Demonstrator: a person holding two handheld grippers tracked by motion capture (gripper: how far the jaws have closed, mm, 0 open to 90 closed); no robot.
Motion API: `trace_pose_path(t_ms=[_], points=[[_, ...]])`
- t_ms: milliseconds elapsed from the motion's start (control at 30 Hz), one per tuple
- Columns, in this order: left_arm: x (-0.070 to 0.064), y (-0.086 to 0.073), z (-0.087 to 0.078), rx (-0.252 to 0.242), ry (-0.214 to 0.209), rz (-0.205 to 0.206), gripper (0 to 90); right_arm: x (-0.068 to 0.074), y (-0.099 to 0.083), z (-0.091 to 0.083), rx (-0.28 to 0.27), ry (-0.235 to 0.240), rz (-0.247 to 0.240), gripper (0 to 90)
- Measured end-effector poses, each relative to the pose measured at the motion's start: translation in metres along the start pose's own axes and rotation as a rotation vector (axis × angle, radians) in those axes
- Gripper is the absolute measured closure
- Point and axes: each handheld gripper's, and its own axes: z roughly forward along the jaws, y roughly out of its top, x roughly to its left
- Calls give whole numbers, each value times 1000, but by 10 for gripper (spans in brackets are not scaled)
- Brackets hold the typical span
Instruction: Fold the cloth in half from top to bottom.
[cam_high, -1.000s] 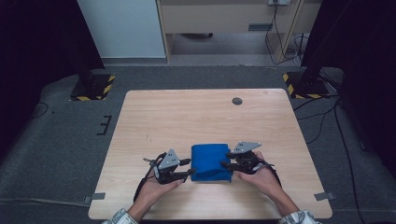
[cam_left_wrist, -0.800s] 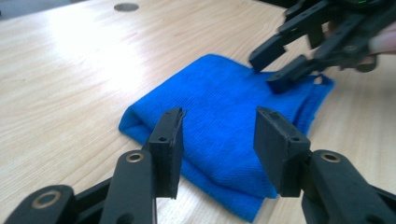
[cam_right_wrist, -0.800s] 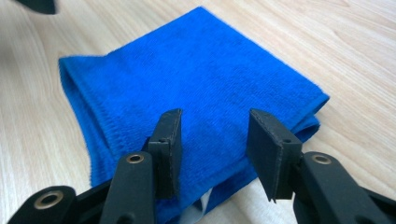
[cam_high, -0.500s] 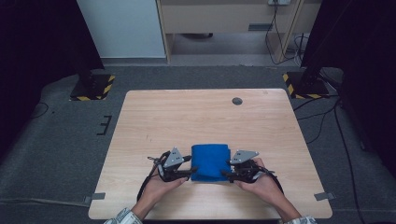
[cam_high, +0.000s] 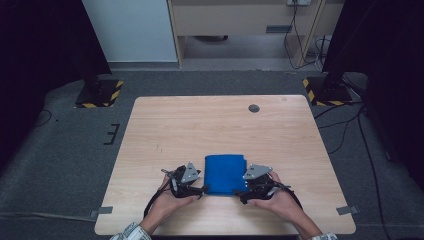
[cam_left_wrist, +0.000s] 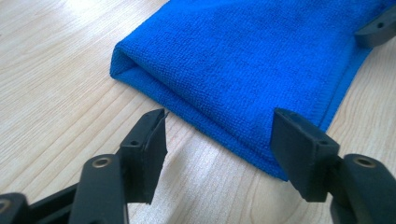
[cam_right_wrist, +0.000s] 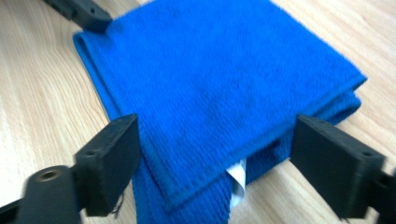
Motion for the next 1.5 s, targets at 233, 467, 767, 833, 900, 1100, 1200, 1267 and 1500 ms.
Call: trace_pose_path(t_ms=[233,467,767,833,900,1100,1200,1267,1500], points=[[9,5,-6,-73,12,-74,190,-13,3,-6,-75,-45,61,62],[16,5,-4,-79,25,-125,104,-25,8,-11,-116,-84,121,63],[26,7,-6,-92,50,-159,79,-35,18,-9,-123,-127,166,72],[30,6,-7,-99,56,-168,79,-38,18,-9,-126,-134,172,73],[34,6,-9,-100,65,-177,77,-42,19,-11,-131,-148,180,73],[46,2,-15,-104,93,-203,75,-55,16,-22,-159,-183,214,73],[53,0,-20,-106,103,-219,73,-62,14,-27,-167,-204,228,74],[59,-3,-23,-110,115,-232,73,-66,11,-30,-172,-221,238,74],[77,-14,-30,-93,148,-266,71,-88,-1,-43,-180,-288,283,78]])
